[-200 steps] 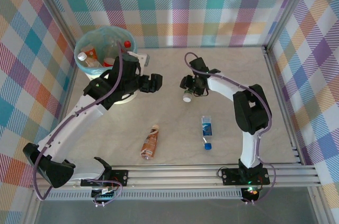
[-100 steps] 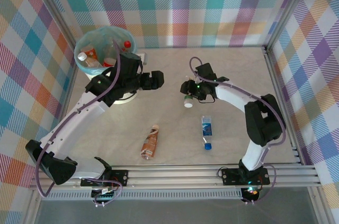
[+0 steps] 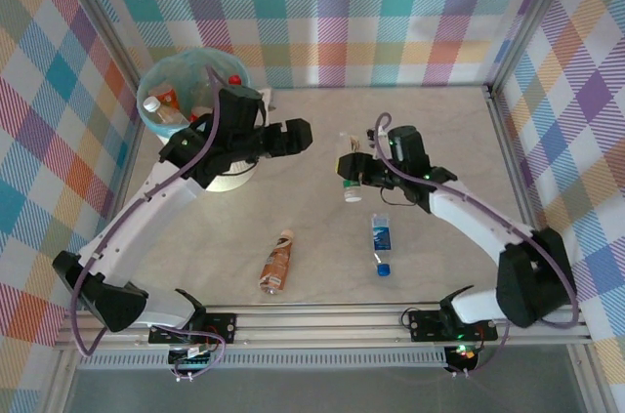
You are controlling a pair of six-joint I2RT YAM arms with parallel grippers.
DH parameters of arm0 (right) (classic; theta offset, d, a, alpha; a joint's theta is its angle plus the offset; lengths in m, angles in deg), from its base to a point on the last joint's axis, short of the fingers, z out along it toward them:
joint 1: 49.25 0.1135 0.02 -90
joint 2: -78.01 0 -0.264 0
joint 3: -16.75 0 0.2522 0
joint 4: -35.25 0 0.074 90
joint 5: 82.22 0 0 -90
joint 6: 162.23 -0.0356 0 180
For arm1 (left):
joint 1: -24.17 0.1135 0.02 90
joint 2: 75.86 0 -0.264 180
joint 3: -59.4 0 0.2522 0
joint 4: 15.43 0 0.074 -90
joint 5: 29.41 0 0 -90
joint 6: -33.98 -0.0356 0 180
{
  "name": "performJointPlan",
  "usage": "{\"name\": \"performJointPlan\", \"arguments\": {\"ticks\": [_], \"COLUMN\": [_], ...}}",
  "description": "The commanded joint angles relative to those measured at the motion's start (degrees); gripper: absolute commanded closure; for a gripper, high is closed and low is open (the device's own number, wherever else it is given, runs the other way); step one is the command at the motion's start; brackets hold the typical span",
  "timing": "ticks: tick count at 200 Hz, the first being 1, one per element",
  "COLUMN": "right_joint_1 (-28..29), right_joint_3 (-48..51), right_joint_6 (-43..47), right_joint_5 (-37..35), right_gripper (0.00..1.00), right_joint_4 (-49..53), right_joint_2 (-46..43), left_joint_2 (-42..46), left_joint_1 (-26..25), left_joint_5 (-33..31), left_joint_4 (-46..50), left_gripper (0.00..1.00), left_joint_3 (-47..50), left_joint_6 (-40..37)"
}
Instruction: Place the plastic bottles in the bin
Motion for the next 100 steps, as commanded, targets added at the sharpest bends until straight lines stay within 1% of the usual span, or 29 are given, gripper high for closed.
{"name": "performJointPlan", "arguments": {"ticks": [1, 19, 33, 42, 71, 100], "right_joint_1": [0.2, 0.3, 0.4, 0.4, 0.6, 0.9], "right_joint_3": [3.1, 4.8, 5.1, 5.0, 4.2, 3.0], "right_joint_6": [2.3, 3.6, 5.2, 6.0, 7.6, 7.7], "right_joint_5": [4.1, 4.4, 5.0, 5.2, 6.1, 7.2], "right_gripper": [0.49, 0.48, 0.48, 0.48, 0.49, 0.50], "right_joint_4": [-8.1, -9.2, -9.0, -8.2, -6.3, -4.7], "right_joint_2": [-6.7, -11.4, -14.3, -16.0, -19.8, -21.3], "left_joint_2": [-2.5, -4.3, -5.2, -5.7, -7.6, -9.3], "left_joint_1": [-0.6, -0.9, -1.5, -2.4, -5.8, -8.0], "left_joint_5": [8.2, 12.3, 17.5, 19.5, 20.3, 21.2], "left_joint_4": [-1.6, -3.1, -6.1, -7.4, -5.6, -2.5], "left_gripper": [0.14, 0.13, 0.13, 0.12, 0.11, 0.11], "left_joint_3": [-3.3, -4.5, -5.0, -5.6, -9.6, -12.8], "left_joint_6": [2.2, 4.1, 5.5, 5.9, 3.9, 0.6]}}
